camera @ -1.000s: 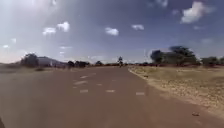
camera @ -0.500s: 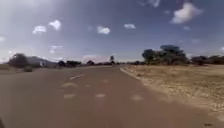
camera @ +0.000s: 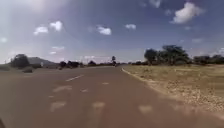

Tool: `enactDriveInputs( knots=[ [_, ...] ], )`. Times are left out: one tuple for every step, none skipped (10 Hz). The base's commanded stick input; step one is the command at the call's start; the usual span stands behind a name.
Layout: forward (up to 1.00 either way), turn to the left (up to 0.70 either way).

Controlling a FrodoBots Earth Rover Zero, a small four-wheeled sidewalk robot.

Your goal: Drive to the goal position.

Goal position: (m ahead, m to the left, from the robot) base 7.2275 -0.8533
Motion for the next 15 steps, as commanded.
enactDriveInputs(
  knots=[
    [0.85, 0.00],
    [0.85, 0.00],
    [0.85, 0.00],
    [0.85, 0.00],
    [0.85, 0.00],
    [0.85, 0.00],
    [0.85, 0.00],
    [0.85, 0.00],
    [0.85, 0.00],
    [0.85, 0.00],
    [0.85, 0.00],
    [0.85, 0.00],
    [0.85, 0.00],
    [0.85, 0.00],
    [0.85, -0.01]
  ],
)
